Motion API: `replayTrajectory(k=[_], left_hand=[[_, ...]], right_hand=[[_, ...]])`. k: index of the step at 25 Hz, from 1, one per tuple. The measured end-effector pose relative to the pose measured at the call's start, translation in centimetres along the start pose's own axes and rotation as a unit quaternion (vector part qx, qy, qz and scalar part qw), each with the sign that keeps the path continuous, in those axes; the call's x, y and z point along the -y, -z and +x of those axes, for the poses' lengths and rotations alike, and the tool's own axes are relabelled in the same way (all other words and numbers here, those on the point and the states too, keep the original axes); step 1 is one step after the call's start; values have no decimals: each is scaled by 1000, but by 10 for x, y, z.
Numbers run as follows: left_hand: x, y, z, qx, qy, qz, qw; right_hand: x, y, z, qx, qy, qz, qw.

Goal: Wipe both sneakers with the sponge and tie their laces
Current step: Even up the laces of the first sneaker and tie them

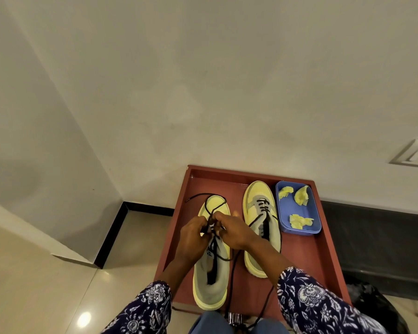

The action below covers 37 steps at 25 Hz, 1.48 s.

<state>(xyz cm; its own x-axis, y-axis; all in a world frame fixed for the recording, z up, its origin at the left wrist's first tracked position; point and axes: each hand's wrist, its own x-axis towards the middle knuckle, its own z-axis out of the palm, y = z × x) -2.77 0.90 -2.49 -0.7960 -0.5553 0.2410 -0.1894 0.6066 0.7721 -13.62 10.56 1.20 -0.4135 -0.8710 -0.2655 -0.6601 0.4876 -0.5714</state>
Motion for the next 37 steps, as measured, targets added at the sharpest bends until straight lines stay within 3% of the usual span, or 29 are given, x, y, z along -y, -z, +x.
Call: replayTrajectory(k=[3,6,9,16,18,21,24,30,34,37], left_hand=[[0,5,0,36,49,-28,998],[-2,8,-2,57,81,-39,994],[-5,7,-3,46,98,-35,994],[-7,6,-6,43,122,-39,991],[-8,6,-6,55,128,-38,989],[-11,6,-8,57,156,-56,985],[-16,8,-8,49,179,-74,980],[-23,11,-9,40,195,-80,977],[-27,13,-9,38,203,-66,976],[-30,13,-10,35,214,-69,974]], right_hand=[[5,5,-1,-2,7,-70,997],[17,11,-3,24,-41,-189,981],[25,9,-8,37,-99,-194,975],[19,15,-13,45,-150,-83,984],[16,16,-13,55,-144,41,987],[14,14,-21,46,-156,296,941],[13,3,-27,-24,-173,418,891],[16,-2,-25,-146,-185,399,886],[20,13,-26,-140,-172,428,876],[23,21,-30,-118,-153,415,889]])
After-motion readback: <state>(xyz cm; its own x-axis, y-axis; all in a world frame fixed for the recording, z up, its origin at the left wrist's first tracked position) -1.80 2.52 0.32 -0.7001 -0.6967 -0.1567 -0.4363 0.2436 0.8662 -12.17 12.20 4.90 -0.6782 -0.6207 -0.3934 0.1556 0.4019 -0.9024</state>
